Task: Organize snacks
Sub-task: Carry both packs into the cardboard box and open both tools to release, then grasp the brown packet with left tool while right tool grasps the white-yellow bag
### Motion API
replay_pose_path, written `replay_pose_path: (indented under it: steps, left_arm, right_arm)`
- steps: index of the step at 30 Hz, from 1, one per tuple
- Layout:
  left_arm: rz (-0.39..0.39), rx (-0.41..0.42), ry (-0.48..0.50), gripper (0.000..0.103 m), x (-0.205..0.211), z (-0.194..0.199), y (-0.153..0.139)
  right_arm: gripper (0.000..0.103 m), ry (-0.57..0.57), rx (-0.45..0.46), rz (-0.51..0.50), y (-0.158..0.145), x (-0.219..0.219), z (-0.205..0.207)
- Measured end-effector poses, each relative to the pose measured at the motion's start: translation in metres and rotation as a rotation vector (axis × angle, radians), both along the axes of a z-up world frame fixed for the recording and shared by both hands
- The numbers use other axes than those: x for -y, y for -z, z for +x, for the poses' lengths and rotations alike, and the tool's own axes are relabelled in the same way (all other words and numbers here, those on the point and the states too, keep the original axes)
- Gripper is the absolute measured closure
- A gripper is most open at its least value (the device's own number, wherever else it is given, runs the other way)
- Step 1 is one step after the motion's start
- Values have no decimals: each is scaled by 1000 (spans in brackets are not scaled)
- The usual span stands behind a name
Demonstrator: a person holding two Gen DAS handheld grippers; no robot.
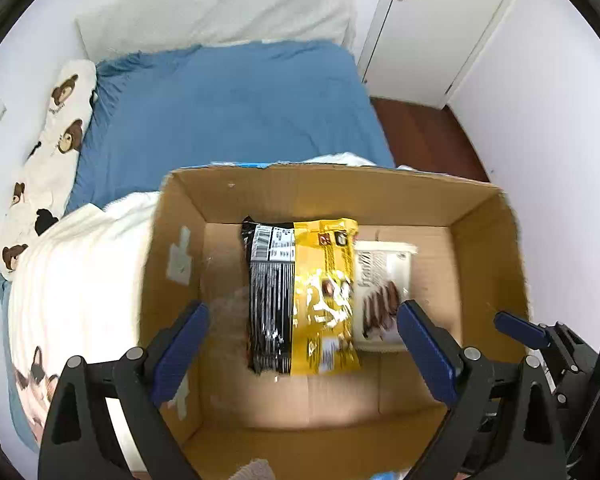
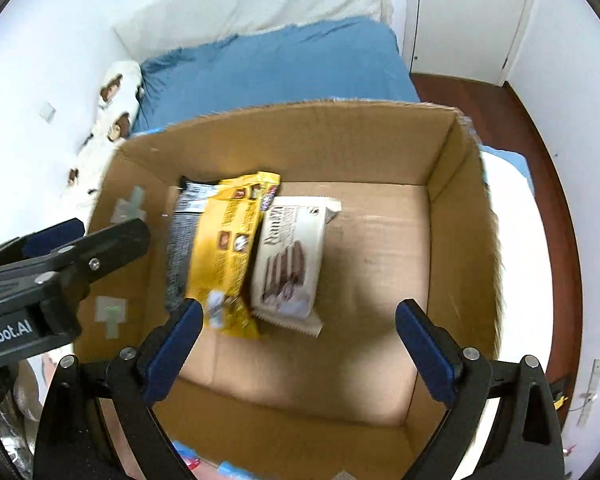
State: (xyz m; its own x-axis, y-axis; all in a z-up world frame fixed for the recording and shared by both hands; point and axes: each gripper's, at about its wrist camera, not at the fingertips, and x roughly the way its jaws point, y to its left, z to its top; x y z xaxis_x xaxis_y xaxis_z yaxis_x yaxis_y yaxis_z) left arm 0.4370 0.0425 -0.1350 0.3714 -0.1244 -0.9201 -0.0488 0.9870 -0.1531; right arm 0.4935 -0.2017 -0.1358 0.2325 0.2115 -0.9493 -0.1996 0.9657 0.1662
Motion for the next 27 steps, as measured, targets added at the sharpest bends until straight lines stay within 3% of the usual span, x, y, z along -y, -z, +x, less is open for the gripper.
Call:
replay_pose_path:
  steps: [5, 8, 11, 19, 27]
  left_arm:
    - [3, 77, -17, 7, -6, -58, -36]
    - [25, 92, -39, 7, -6, -98, -48]
    - [87, 64, -84, 7, -15, -136, -39]
    - [110, -160, -178, 7, -70, -222, 47]
    - [89, -335, -167, 7, -100, -251, 141]
  right_arm:
    - [4, 42, 32, 78, -46, 11, -77]
    - [4, 64, 14, 134, -52, 22, -112]
    - [4, 71, -9, 141, -39, 26, -150]
    - [4, 136, -218, 180, 32, 37, -238]
    - [4, 249, -347, 154, 96, 28, -290]
